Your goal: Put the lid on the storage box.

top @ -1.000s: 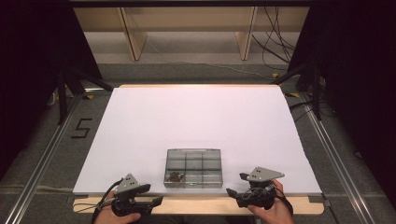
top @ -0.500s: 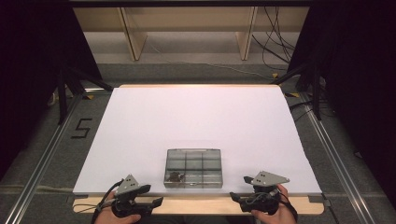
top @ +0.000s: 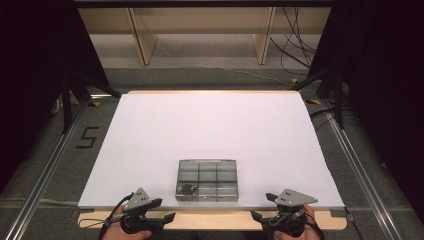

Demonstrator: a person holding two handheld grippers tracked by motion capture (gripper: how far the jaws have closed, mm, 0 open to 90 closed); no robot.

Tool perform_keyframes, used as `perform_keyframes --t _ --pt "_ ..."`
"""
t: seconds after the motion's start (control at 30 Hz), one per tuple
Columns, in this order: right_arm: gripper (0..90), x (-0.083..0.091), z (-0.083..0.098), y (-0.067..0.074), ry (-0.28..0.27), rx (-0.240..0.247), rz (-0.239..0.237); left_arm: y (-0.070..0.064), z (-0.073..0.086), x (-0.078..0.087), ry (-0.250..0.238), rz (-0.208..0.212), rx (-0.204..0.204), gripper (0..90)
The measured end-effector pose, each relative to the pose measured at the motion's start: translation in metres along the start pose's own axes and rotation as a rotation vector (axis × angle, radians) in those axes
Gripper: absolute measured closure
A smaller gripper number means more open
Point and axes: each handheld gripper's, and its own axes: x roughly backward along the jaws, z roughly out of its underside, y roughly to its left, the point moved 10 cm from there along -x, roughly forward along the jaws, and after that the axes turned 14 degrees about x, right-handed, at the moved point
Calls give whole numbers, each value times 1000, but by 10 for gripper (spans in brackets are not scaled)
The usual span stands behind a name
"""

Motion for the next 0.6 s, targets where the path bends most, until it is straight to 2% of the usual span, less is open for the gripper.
perform_keyframes --t 0.07,0.13,0.2,0.43,0.47,0.53,0.6 --pt "212 1 0 0 -2 -10 11 0 0 0 0 0 -3 293" --pt "211 0 2 -1 4 21 7 1 0 0 4 -3 -9 289" --pt "210 1 2 0 7 3 17 1 0 0 1 -2 -11 288" --pt "205 2 3 -2 10 1 25 0 0 -1 -7 -2 -3 271" --pt "205 2 3 -2 10 1 25 2 0 0 5 -13 -16 269" --pt "205 1 4 -2 12 4 25 1 1 -1 2 -7 9 265" --pt "205 1 3 -3 10 13 27 2 2 0 13 -13 -7 263"
